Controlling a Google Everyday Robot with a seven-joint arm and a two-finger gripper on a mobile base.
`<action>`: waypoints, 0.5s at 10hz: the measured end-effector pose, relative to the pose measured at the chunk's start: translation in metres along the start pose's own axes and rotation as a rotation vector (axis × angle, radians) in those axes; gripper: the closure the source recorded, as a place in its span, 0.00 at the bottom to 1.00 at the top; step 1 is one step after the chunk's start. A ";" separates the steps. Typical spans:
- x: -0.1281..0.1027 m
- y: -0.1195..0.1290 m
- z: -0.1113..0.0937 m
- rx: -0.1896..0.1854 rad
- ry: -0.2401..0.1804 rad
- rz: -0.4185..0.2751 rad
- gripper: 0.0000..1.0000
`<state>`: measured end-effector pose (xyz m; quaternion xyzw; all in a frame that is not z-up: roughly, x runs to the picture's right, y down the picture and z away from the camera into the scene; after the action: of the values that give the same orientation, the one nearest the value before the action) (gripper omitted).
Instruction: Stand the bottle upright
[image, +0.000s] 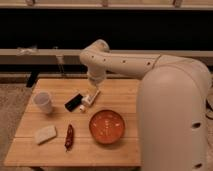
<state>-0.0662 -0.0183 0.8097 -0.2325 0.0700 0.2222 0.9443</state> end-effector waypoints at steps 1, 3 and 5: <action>-0.019 0.002 0.000 0.045 0.004 -0.054 0.20; -0.054 0.007 0.004 0.147 0.021 -0.188 0.20; -0.084 0.012 0.024 0.239 0.051 -0.346 0.20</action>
<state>-0.1460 -0.0297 0.8453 -0.1328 0.0790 0.0407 0.9871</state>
